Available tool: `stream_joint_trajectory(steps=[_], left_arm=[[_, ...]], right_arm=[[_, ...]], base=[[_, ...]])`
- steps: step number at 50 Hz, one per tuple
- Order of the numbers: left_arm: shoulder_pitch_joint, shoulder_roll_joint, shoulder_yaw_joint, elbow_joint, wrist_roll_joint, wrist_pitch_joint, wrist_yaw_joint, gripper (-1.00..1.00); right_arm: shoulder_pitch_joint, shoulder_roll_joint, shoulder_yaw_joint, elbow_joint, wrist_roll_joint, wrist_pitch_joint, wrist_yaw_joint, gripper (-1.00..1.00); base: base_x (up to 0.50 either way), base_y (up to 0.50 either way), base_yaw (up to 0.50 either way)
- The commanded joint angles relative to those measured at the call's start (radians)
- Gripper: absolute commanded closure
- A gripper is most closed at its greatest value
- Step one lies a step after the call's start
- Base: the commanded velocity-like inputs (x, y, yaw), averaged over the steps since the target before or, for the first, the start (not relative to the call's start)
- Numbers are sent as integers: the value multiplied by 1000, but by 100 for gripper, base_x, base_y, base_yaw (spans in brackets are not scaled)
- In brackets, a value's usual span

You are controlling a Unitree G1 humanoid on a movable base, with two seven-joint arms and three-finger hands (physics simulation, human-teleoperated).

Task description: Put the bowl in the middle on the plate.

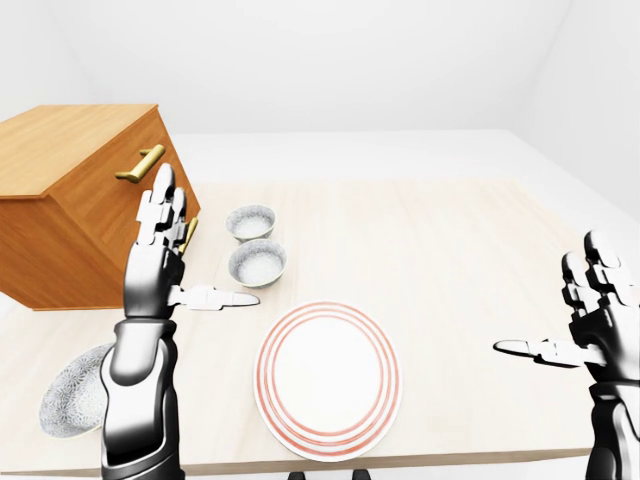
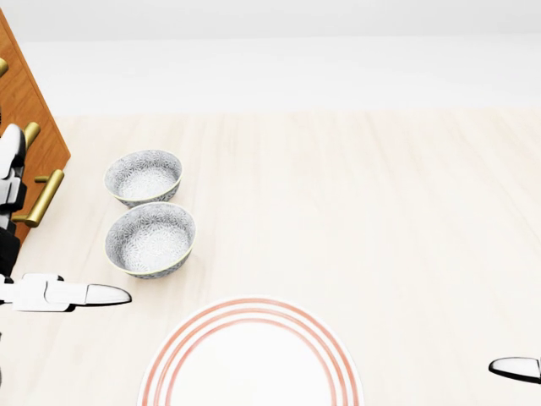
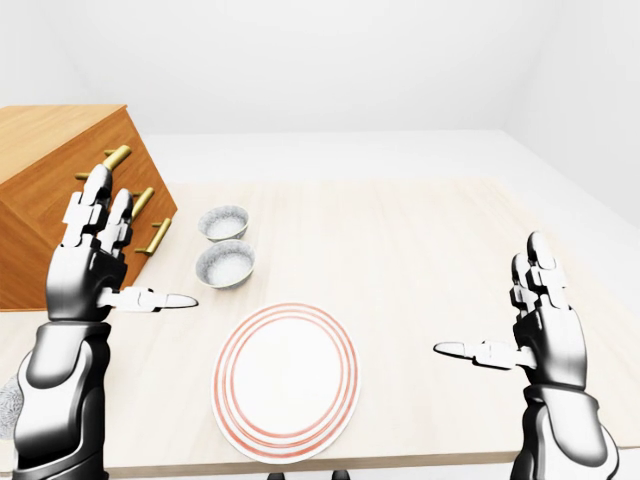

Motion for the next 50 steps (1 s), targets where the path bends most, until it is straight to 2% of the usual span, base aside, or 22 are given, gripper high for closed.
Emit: stream_joint_trajectory(steps=[1, 7, 16, 40, 50], left_arm=[[-2, 0, -2, 22, 0, 0, 1, -100], [1, -1, -4, 5, 1, 0, 2, -100], [-14, 4, -9, 95, 0, 0, 6, -100], [-2, -6, -32, -38, 32, 0, -3, -100], [-60, 16, -36, -14, 63, 0, -13, -100]], right_arm=[[0, -2, 4, 4, -9, 0, -7, -100], [1, -1, 6, 11, -11, 0, -7, -100], [0, -3, 9, 14, -13, 0, -7, -100], [2, -2, 11, 25, -12, 0, -3, -100], [1, -2, 13, 29, -14, 0, -6, -100]], base=[[0, 0, 0], [0, 0, 0], [0, 0, 0], [0, 0, 0], [0, 0, 0]])
